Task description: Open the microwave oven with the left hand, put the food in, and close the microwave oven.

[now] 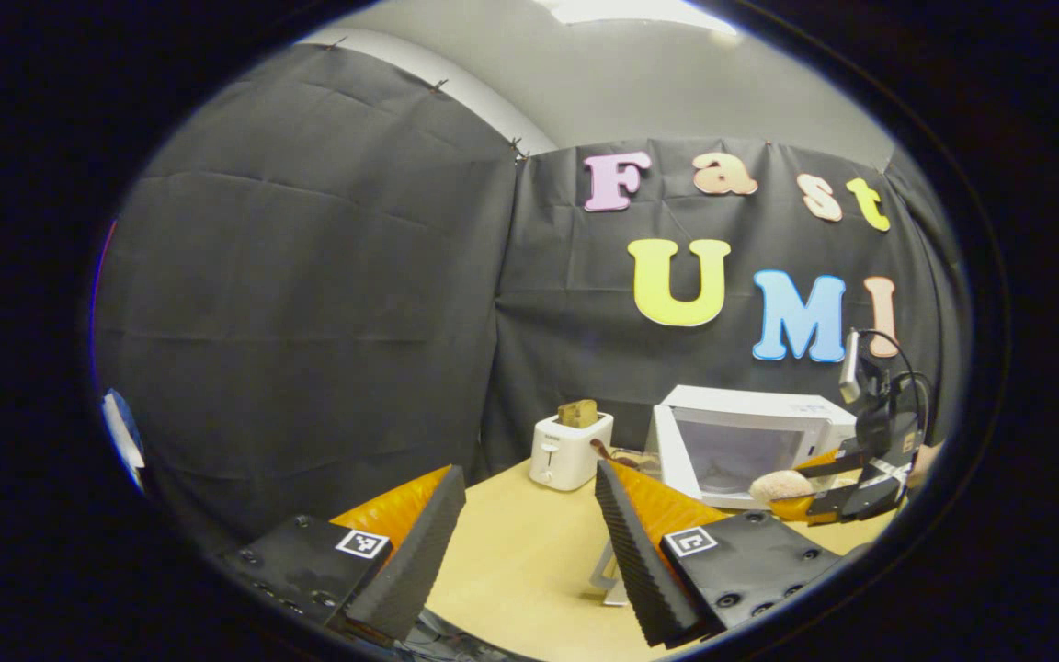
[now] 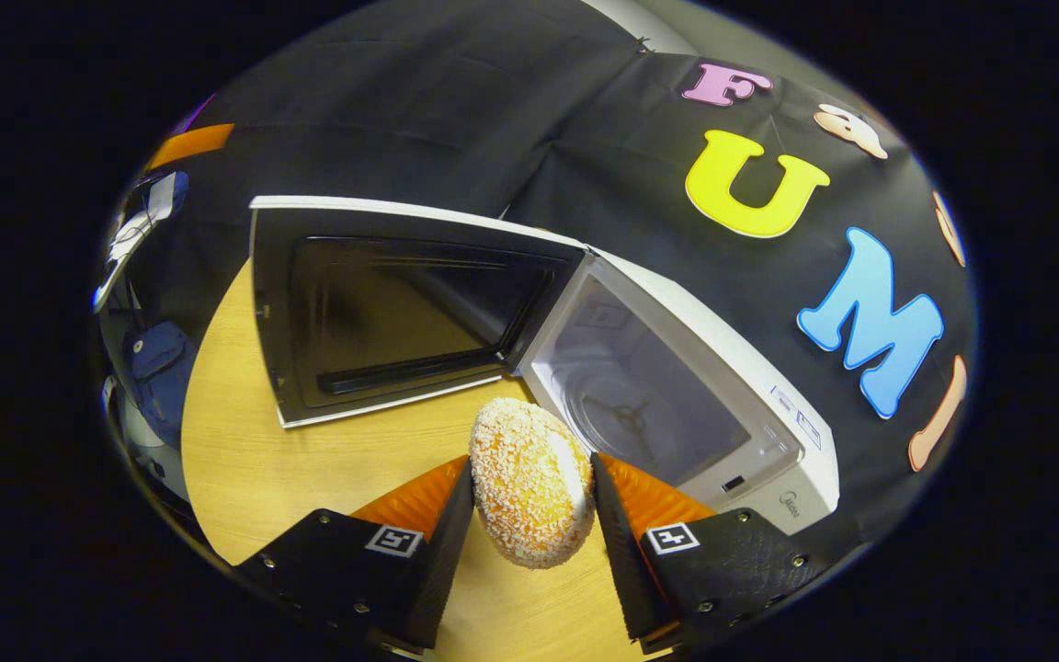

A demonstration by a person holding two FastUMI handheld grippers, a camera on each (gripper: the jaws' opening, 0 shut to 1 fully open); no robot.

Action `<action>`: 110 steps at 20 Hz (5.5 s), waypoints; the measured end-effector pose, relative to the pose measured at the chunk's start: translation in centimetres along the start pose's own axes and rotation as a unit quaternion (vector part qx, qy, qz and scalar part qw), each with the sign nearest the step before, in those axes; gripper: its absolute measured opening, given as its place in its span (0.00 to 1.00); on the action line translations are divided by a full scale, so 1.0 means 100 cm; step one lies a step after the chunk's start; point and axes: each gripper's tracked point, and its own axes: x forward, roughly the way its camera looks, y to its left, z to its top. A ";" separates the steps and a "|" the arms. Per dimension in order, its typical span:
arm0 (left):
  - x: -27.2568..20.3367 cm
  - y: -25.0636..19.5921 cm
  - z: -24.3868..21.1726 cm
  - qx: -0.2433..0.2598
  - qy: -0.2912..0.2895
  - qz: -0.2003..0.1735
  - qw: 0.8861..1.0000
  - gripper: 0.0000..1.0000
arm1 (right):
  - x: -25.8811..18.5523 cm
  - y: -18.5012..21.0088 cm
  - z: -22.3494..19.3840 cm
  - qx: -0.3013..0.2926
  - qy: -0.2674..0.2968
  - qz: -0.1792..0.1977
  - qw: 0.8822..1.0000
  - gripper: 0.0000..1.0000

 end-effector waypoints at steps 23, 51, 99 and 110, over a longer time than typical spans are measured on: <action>0.048 0.060 -0.017 0.062 0.062 0.012 0.996 0.93 | 0.192 -0.086 -0.027 -0.098 0.035 -0.164 0.981 0.77; 0.097 -0.080 -0.137 0.032 0.153 -0.122 0.980 0.08 | -0.150 -0.097 0.026 0.192 -0.110 -0.261 0.940 0.97; 0.192 -0.448 -0.115 0.090 0.126 -0.380 0.912 0.07 | -0.328 -0.126 -0.101 0.274 -0.027 -0.441 0.854 0.97; 0.208 -0.459 -0.116 0.074 0.132 -0.334 0.930 0.08 | -0.341 -0.127 -0.104 0.255 -0.034 -0.422 0.869 0.97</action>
